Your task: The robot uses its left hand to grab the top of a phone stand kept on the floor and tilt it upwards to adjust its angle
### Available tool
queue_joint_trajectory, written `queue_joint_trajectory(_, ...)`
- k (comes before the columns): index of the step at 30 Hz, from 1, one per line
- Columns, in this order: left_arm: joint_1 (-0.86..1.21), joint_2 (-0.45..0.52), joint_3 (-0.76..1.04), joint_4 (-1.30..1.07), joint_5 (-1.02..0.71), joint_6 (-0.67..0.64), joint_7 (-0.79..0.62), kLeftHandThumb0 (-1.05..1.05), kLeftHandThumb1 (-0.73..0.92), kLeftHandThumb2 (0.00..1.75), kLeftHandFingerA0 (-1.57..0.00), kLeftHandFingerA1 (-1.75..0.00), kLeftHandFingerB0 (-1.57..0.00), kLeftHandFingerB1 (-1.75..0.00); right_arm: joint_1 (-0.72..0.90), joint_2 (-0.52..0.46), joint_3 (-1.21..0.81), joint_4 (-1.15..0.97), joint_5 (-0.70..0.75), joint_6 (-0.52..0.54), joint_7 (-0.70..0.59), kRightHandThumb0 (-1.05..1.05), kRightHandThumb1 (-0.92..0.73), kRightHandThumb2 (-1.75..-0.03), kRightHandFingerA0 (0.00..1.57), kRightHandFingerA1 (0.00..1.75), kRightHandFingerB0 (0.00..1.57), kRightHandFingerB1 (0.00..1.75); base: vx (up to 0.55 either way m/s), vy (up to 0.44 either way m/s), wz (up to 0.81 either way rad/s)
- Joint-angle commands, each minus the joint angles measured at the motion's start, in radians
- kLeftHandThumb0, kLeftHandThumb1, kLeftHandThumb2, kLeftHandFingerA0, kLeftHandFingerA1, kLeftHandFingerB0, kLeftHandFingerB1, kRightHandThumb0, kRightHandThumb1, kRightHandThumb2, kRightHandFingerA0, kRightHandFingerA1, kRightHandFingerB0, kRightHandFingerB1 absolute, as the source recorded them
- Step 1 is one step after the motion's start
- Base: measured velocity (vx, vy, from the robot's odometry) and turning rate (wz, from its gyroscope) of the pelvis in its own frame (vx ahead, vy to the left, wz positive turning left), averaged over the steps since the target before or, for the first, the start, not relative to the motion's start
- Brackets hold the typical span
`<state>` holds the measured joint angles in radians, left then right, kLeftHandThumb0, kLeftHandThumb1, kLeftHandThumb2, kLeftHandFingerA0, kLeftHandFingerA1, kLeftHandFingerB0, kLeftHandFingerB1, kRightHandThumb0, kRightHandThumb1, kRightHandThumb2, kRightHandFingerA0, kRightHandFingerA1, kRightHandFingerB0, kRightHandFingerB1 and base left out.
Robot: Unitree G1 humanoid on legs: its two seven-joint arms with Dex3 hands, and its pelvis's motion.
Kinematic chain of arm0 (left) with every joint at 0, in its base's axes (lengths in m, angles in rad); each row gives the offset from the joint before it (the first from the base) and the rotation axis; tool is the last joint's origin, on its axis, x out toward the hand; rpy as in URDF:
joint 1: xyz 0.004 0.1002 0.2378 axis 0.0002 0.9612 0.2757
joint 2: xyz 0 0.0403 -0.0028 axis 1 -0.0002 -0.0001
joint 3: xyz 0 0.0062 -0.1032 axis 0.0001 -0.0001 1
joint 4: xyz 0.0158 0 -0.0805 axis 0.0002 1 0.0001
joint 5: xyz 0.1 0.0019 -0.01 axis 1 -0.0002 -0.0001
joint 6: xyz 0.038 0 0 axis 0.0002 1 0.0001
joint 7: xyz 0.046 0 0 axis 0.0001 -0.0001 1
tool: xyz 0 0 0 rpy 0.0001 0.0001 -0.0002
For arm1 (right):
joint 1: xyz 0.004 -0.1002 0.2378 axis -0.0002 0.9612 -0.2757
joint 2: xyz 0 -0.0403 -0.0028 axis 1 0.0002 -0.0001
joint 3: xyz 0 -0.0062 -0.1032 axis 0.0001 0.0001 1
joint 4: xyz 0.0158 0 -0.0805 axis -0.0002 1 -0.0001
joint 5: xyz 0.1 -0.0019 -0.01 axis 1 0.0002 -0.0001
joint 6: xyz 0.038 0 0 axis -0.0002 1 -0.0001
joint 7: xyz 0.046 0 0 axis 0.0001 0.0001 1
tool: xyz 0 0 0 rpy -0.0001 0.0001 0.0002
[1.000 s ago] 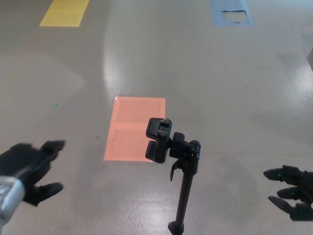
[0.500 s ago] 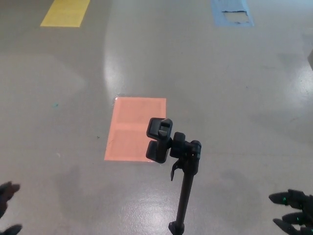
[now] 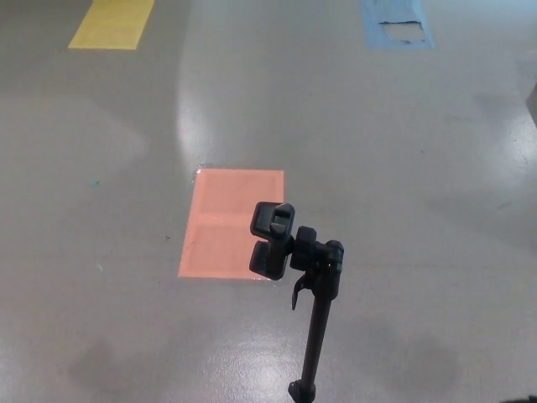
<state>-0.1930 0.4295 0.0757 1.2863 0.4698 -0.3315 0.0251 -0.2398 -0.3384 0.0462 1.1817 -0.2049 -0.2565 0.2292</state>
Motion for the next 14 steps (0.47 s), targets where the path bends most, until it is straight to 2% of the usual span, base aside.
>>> queue_joint_trajectory(1,0.023,-0.009,-0.017,0.026,-0.061,0.039,-0.063,-0.72,0.64,0.91,-0.20,-0.44,-0.06,-0.33,0.012,0.004,-0.027,0.057,0.027,0.073,-0.024,-0.61,-0.79,-0.64,0.16,0.34,0.19,0.31,0.00,0.000,0.00)
queue_joint_trajectory(4,0.031,-0.014,-0.029,0.028,-0.061,0.046,-0.060,-0.71,0.63,0.89,-0.24,-0.45,-0.08,-0.35,0.013,0.005,-0.031,0.068,0.030,0.089,-0.017,-0.59,-0.80,-0.64,0.16,0.35,0.19,0.31,0.00,0.000,0.00)
queue_joint_trajectory(9,0.026,-0.021,-0.053,0.028,-0.071,0.056,-0.080,-0.69,0.65,0.89,-0.20,-0.43,-0.07,-0.34,0.009,0.011,-0.031,0.085,0.028,0.097,-0.020,-0.59,-0.82,-0.67,0.21,0.37,0.21,0.31,0.00,0.000,0.00)
queue_joint_trajectory(10,0.022,-0.025,-0.049,0.029,-0.081,0.060,-0.088,-0.64,0.75,0.65,-0.33,-0.36,-0.11,-0.23,0.008,0.014,-0.032,0.087,0.029,0.098,-0.021,-0.62,-0.80,-0.64,0.20,0.35,0.23,0.32,0.00,0.000,0.00)
queue_joint_trajectory(14,0.014,-0.038,-0.043,0.029,-0.106,0.074,-0.107,-0.65,0.76,0.66,-0.31,-0.35,-0.11,-0.23,0.008,0.022,-0.030,0.093,0.027,0.102,-0.024,-0.64,-0.82,-0.65,0.21,0.35,0.23,0.31,0.00,0.000,0.00)
